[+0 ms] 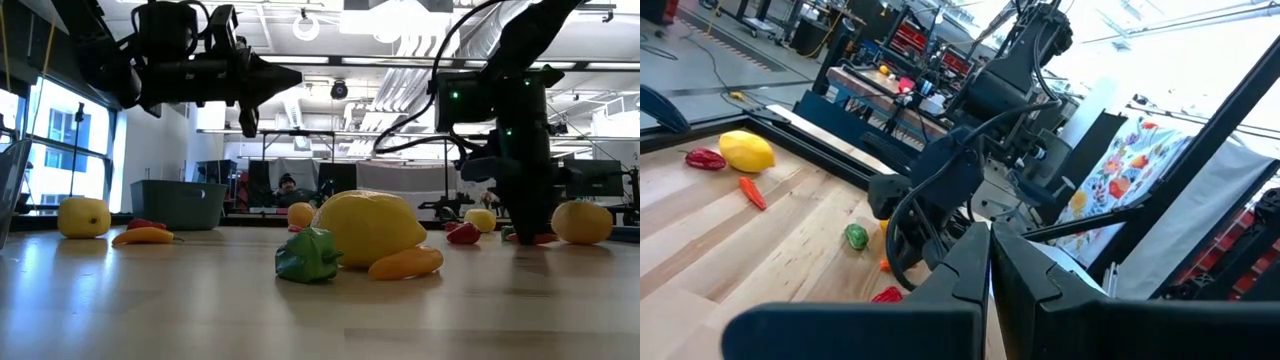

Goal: Sort produce into baskets
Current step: Put the dark orange chili pepper into the white bin

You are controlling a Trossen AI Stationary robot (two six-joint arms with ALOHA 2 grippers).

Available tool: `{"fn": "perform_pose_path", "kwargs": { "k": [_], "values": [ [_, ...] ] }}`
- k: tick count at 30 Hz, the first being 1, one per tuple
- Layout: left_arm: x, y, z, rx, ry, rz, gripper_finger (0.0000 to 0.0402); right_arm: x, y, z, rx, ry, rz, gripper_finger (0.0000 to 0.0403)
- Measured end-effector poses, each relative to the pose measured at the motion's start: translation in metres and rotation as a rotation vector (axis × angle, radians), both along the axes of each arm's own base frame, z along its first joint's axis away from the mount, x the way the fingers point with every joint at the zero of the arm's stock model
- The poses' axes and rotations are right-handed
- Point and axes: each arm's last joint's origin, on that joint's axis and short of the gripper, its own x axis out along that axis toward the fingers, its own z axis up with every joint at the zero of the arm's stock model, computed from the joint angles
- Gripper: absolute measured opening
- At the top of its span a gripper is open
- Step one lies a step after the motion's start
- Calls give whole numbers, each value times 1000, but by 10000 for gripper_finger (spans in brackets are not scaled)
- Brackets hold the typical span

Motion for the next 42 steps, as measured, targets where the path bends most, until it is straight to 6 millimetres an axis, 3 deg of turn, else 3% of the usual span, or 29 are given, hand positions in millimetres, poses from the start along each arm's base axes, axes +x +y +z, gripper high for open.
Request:
{"fn": "perform_pose_path", "kwargs": {
  "k": [6,12,22,27,33,42],
  "values": [
    [0,-1,0,-5,5,-3,0,15,0,16,57,-90,58,7],
    [0,-1,-3,-6,25,-3,0,42,6,50,77,-230,159,6],
    [0,-1,-5,4,50,-2,0,75,46,119,160,-476,410,5],
    [0,-1,-5,15,50,-2,0,60,67,129,161,-504,448,5],
    [0,-1,-5,34,50,-1,0,18,91,134,180,-506,290,5],
    [0,0,-6,58,60,0,0,-33,144,148,375,-481,115,5]
  ]
}}
